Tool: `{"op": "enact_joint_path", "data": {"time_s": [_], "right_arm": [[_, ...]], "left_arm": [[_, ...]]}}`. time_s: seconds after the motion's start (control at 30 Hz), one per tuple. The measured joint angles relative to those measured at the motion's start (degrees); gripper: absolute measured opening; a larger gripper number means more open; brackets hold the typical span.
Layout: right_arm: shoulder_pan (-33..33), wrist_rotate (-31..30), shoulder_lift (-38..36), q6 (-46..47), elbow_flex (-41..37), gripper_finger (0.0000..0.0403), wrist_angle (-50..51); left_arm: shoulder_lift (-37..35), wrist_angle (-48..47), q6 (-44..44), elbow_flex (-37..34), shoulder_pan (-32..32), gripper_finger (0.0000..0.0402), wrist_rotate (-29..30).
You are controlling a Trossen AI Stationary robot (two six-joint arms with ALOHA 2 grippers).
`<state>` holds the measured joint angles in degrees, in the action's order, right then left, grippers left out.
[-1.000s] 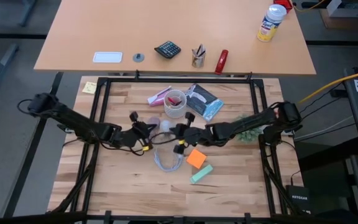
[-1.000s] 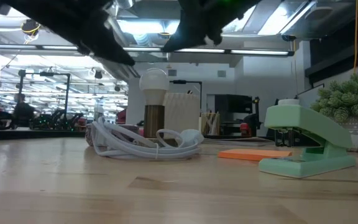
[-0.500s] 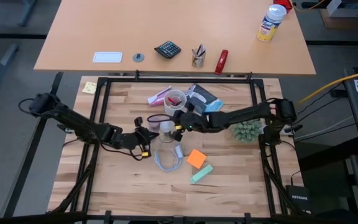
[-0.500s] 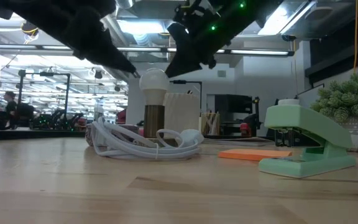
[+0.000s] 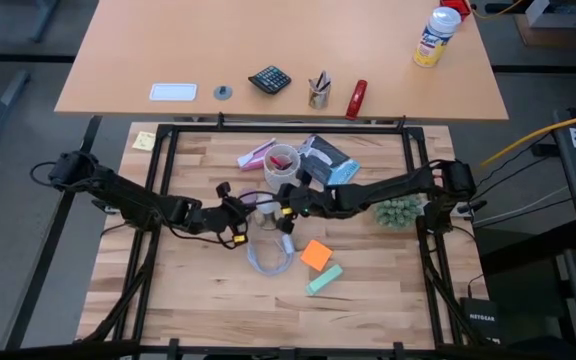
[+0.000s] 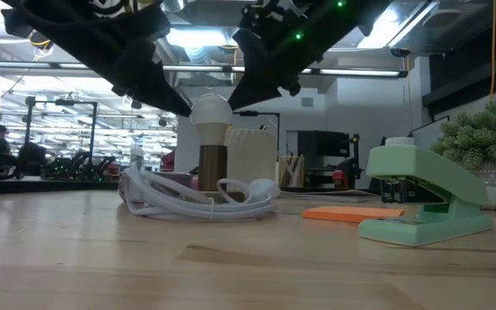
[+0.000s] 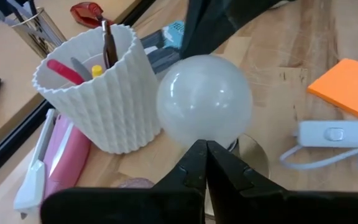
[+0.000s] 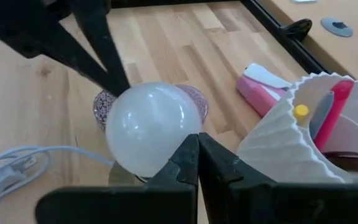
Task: Screw lightbulb
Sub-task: Insert the lightbulb into the lamp
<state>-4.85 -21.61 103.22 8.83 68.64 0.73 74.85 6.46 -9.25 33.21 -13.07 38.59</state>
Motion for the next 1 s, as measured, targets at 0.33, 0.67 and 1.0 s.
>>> {"op": "enact_joint_path", "data": {"time_s": [0.33, 0.67, 1.0], "right_arm": [[-1.86, 3.44, -0.13, 3.16, -0.02, 0.0007, -0.5], [-5.1, -0.01, 0.0, 2.89, 0.0, 0.0007, -0.52], [-5.3, -6.83, -0.14, 0.98, 0.0, 0.0007, -0.01]], "left_arm": [[0.01, 0.43, -1.54, -0.11, 0.95, 0.0001, 2.78], [0.02, 3.12, -1.49, 0.07, 2.7, 0.0001, 2.6], [-5.84, 1.4, 1.86, 0.07, 1.21, 0.0001, 3.21]]}}
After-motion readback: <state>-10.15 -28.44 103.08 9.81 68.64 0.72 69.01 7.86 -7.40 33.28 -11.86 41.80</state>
